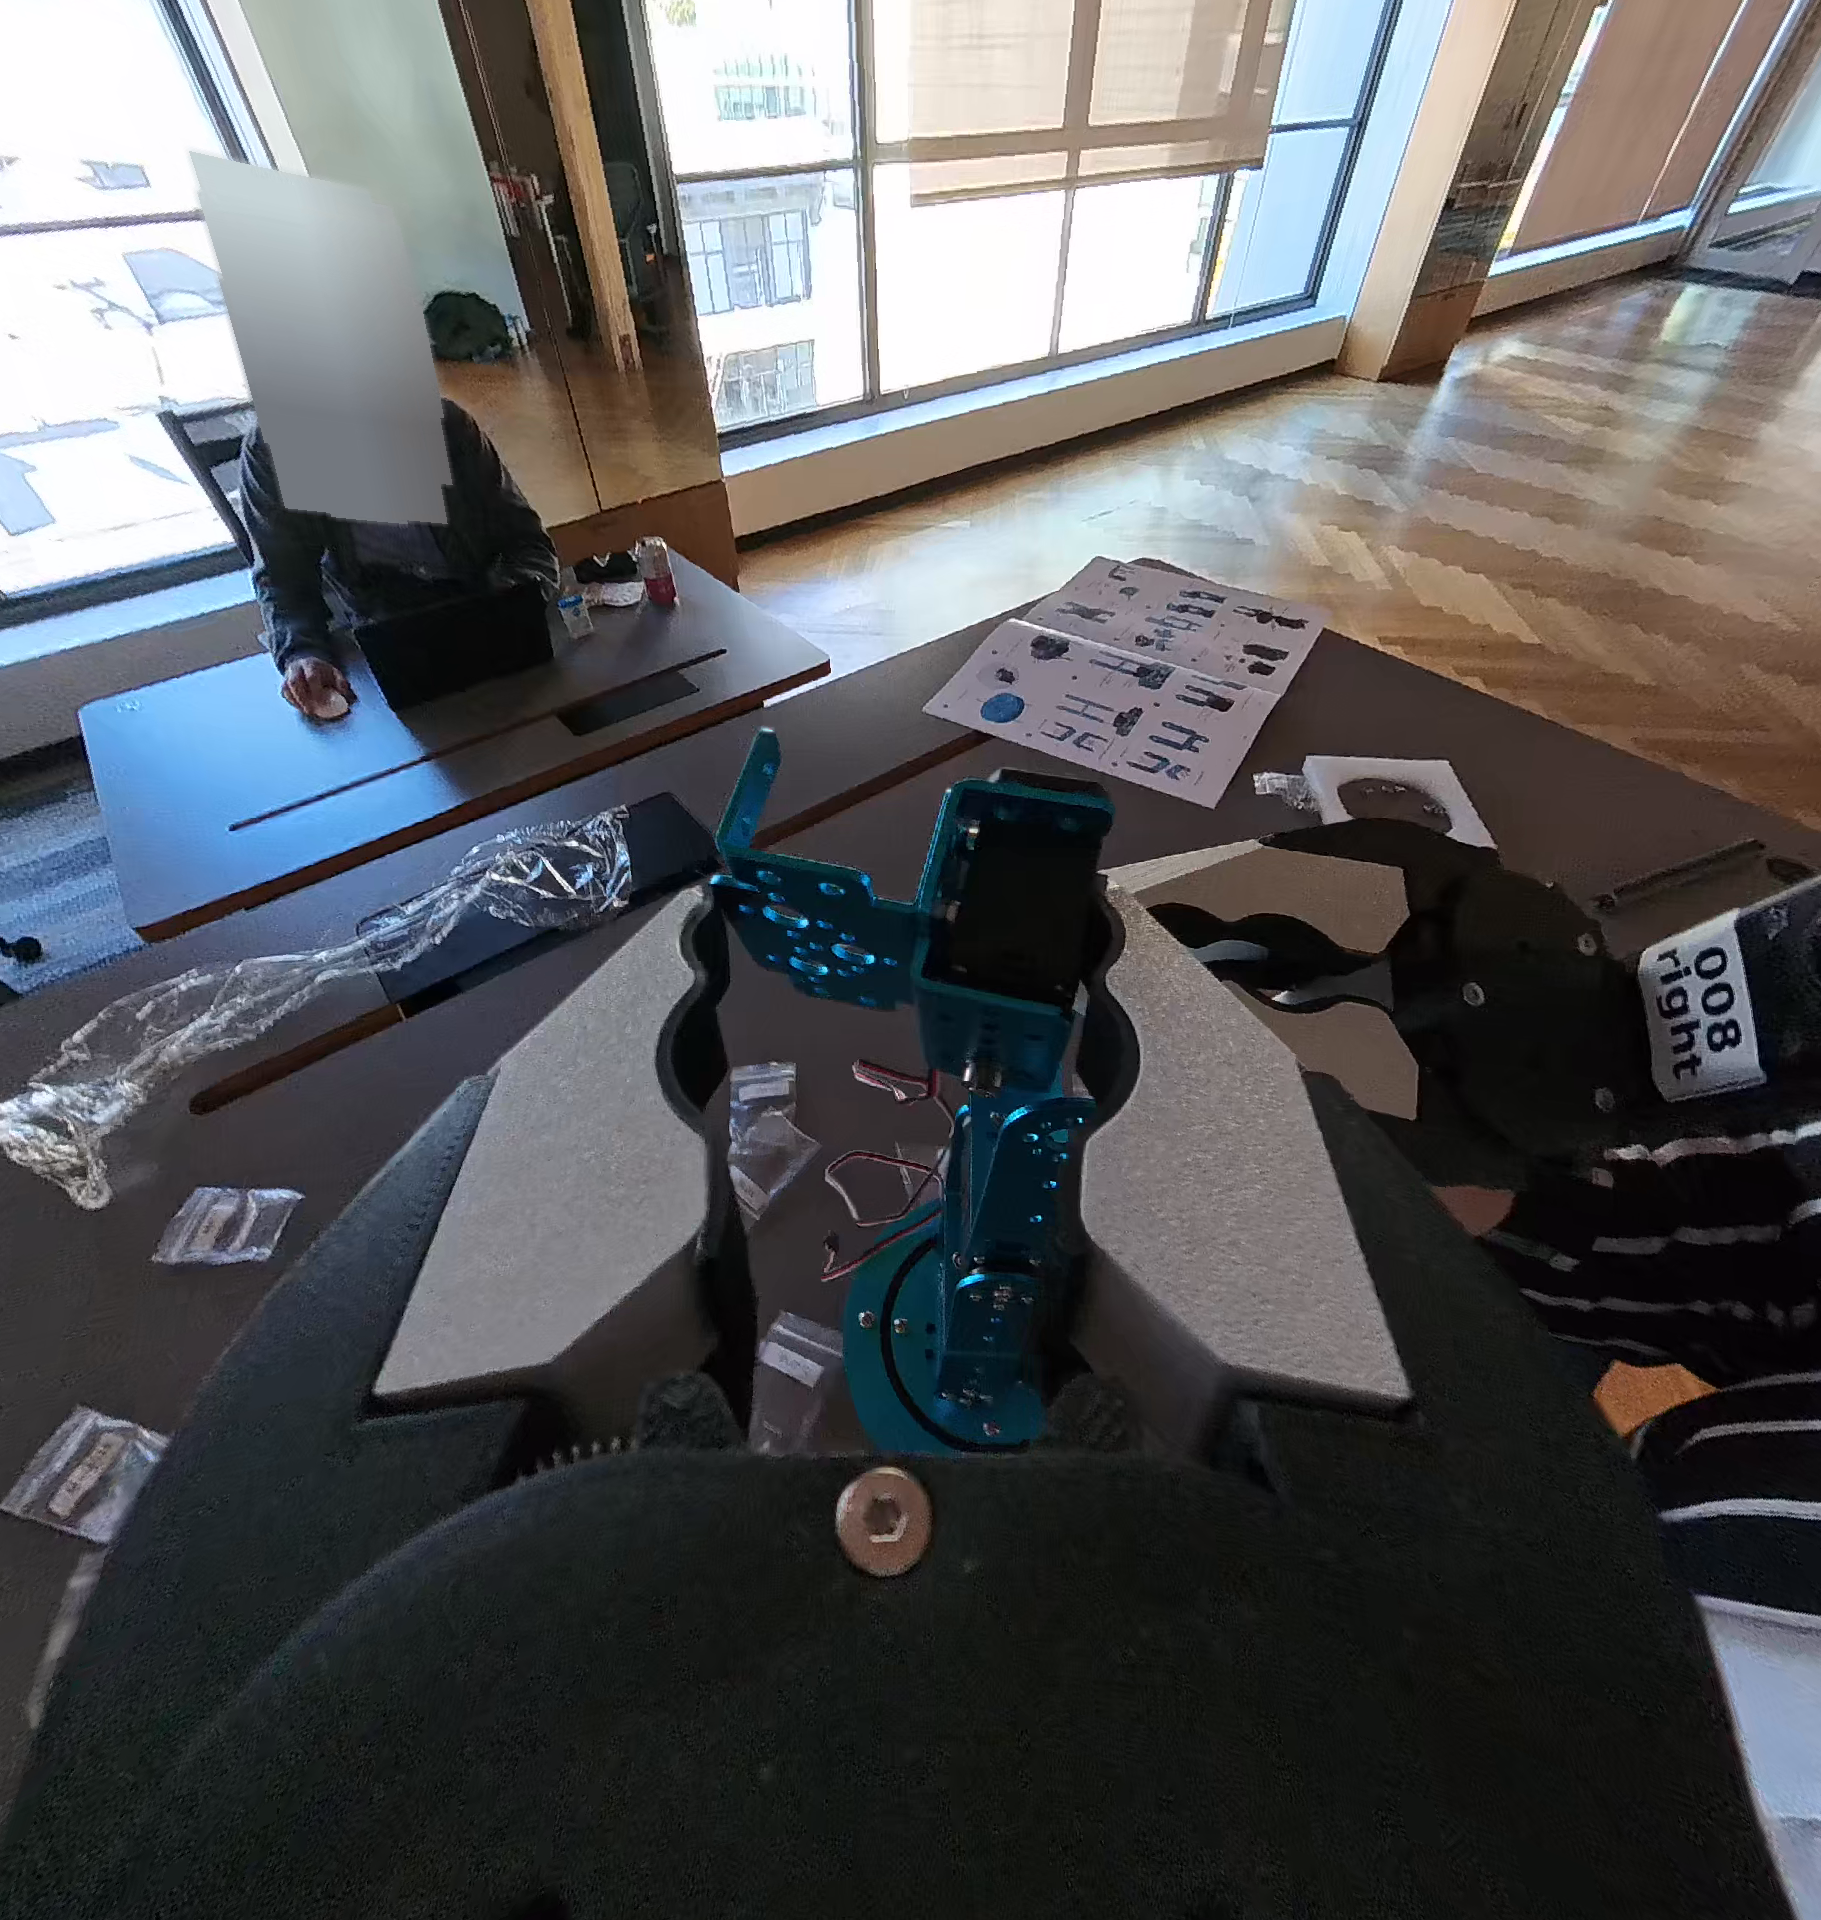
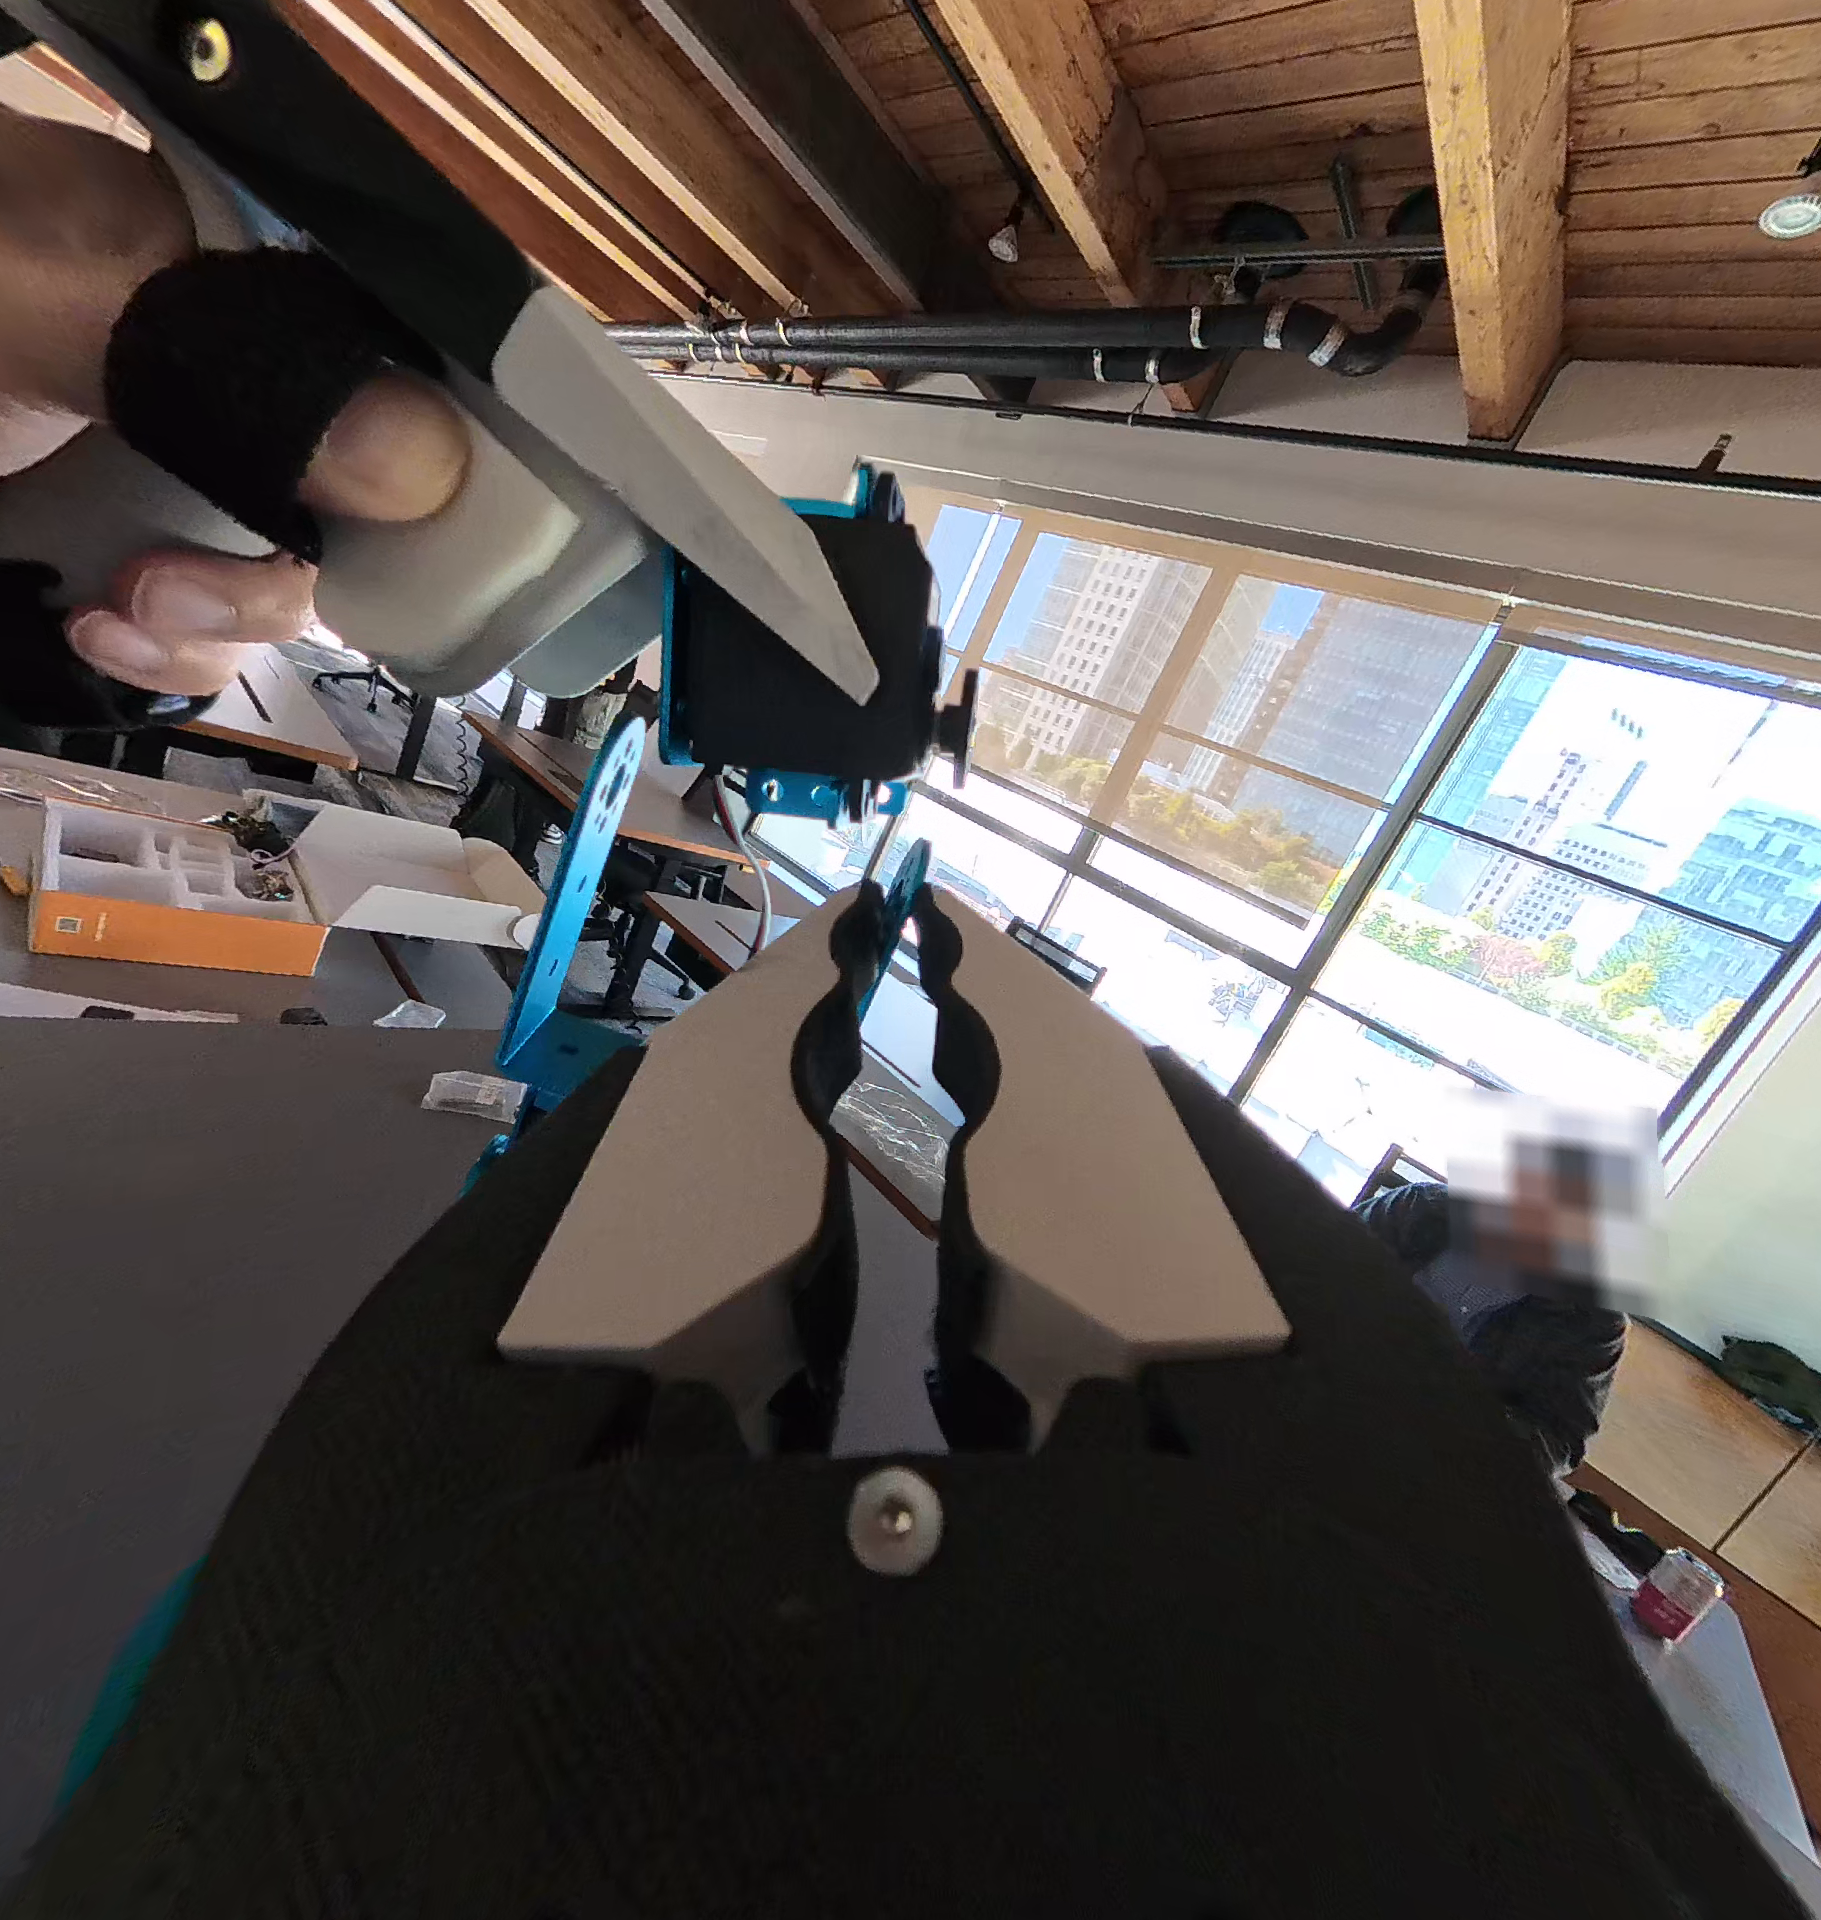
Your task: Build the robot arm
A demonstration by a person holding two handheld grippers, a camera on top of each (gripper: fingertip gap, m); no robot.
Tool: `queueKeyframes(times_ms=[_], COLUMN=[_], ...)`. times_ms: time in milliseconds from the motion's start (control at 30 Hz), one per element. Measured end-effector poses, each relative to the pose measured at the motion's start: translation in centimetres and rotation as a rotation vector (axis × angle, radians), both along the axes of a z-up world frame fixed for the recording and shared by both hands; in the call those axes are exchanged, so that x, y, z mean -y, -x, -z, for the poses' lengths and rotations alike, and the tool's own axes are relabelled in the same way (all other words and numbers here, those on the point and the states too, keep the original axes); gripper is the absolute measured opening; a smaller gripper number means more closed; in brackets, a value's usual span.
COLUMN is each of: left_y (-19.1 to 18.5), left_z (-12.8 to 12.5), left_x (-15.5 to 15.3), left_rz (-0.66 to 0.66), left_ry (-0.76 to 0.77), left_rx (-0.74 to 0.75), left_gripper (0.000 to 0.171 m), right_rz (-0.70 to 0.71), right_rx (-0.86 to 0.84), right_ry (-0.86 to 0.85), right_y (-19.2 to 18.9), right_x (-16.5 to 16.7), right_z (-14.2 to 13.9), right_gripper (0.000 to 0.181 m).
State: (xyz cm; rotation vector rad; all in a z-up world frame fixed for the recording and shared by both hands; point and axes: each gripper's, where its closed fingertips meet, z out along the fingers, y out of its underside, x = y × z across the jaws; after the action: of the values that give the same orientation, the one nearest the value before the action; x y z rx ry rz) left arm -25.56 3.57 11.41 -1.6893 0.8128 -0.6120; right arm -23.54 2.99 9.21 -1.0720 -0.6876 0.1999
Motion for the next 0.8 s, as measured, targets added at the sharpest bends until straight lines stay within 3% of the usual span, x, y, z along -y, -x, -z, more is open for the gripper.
queueKeyframes(times_ms=[167,633,800], left_y=[-0.4,-0.8,0.1], left_z=[0.1,0.9,1.3], left_x=[0.6,0.4,0.1], left_rz=[-0.027,-0.101,-0.163], left_ry=[0.133,0.099,0.052], left_rx=[0.071,0.081,0.019], left_gripper=[0.067,0.067,0.067], right_rz=[0.044,0.045,0.043], right_rx=[0.025,0.022,0.024], right_ry=[-0.022,-0.010,-0.017], right_y=[0.0,0.0,0.0], right_x=[0.0,0.0,0.0], right_z=[0.0,0.1,0.1], right_gripper=[0.005,0.005,0.006])
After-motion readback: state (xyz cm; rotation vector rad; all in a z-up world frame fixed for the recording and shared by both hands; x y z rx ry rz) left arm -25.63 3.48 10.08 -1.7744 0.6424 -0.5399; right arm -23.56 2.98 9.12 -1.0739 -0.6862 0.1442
